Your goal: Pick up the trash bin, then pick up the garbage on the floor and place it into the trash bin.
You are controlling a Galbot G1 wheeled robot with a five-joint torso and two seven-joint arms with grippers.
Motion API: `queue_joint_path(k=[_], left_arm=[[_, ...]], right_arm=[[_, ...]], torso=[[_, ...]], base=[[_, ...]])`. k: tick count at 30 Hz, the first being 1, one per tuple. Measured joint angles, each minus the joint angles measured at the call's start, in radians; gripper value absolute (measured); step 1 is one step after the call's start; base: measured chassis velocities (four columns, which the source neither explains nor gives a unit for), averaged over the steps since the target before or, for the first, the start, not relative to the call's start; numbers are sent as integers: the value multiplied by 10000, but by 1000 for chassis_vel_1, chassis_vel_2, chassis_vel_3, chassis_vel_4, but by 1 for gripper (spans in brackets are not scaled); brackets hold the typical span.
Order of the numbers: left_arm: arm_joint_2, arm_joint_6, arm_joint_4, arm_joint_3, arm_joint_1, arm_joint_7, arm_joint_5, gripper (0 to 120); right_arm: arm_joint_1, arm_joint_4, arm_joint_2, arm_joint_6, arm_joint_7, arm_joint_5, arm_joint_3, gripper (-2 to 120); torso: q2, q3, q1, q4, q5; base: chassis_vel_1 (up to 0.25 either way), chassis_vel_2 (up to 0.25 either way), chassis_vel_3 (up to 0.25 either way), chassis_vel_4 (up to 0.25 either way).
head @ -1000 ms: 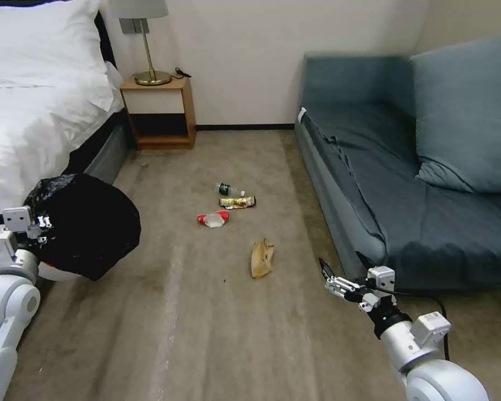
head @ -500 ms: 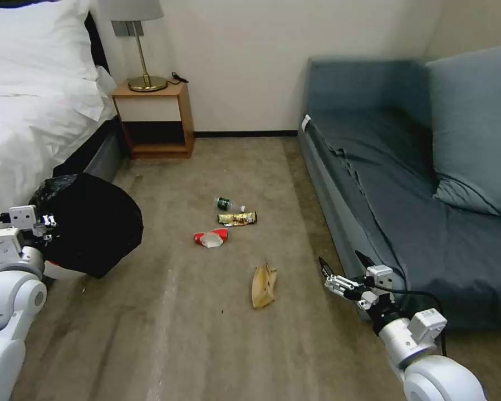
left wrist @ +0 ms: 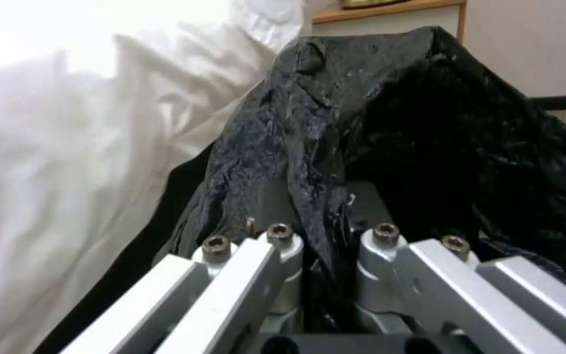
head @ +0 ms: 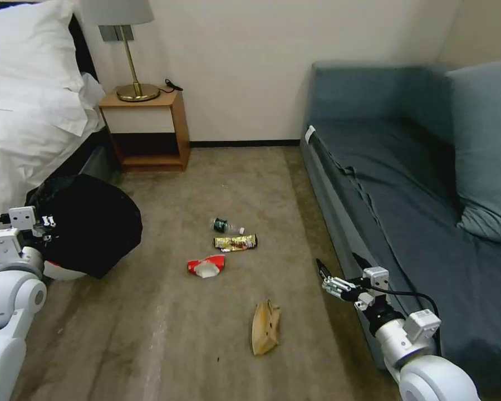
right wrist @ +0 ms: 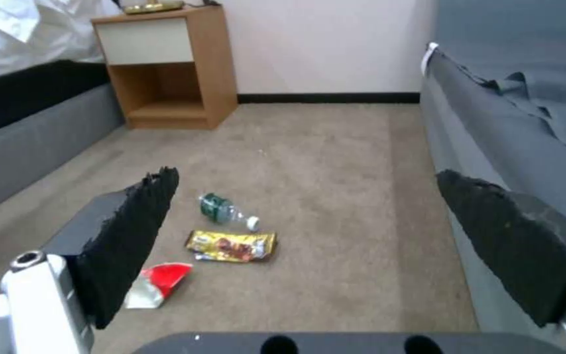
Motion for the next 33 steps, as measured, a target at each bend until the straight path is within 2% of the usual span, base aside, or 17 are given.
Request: queue_joint_path(k=[4, 10, 13, 15, 16, 18, 21, 23, 24, 26, 29, 32, 33], left_arm=[[-7, -43, 12, 18, 9, 70, 38, 5], [-220, -194, -60, -92, 373, 237, 209, 5], [-310, -245, -139, -166, 550, 294, 262, 5], [-375, -289, -183, -215, 673, 385, 327, 5], [-375, -289, -183, -215, 673, 385, 327, 5], [-448, -350, -187, -222, 759, 493, 411, 5], [-504, -394, -187, -229, 817, 551, 465, 5], [-584, -448, -145, -232, 855, 611, 540, 5], [-584, -448, -145, -232, 855, 611, 540, 5], [-653, -506, -73, -230, 854, 672, 654, 5], [-686, -542, -41, -212, 846, 708, 734, 5], [-740, -571, 45, -122, 770, 843, 981, 5], [-740, -571, 45, -122, 770, 843, 981, 5]], right_arm=[[-133, 47, -66, -8, 3, -61, 21, 100], [-343, 14, -147, 42, -2, -308, -55, 100], [-423, 152, -354, -230, 171, -388, -185, 100], [-542, 440, -962, -889, 253, -433, -267, 100], [-542, 440, -962, -889, 253, -433, -267, 100], [-563, 680, -1485, -1660, 158, -174, -162, 100], [-477, 800, -1888, -2130, -3, 174, -35, 100], [-167, 934, -2606, -3030, -93, 1140, 59, 100], [-167, 934, -2606, -3030, -93, 1140, 59, 100], [172, 944, -3257, -3525, -105, 1856, -85, 100], [389, 907, -3592, -3727, -108, 2144, -222, 100], [1807, 495, -4466, -4418, -105, 3604, -1324, 100], [1807, 495, -4466, -4418, -105, 3604, -1324, 100]], torso=[[0, 0, 0, 1, 8], [1, -1, 0, 2, 2], [0, 0, 0, 1, 6], [0, 1, 1, 2, 4], [0, 1, 1, 2, 4], [0, 0, 0, 0, 4], [1, -2, 0, 1, 3], [0, -2, -1, 2, 5], [0, -2, -1, 2, 5], [0, -1, 0, 0, 5], [1, -1, 0, 3, 4], [0, -1, 0, 0, 4], [0, -1, 0, 0, 4]], base=[[-225, 201, 213, -211], [-196, 216, 200, -216], [-189, 186, 182, -185], [-111, 129, 134, -83], [-73, 98, 106, -51], [-36, 12, 13, -26], [0, 0, 0, 0], [0, 0, 0, 0], [0, 0, 0, 0], [0, 0, 0, 0], [0, 0, 0, 0], [0, 0, 0, 0], [0, 0, 0, 0]])
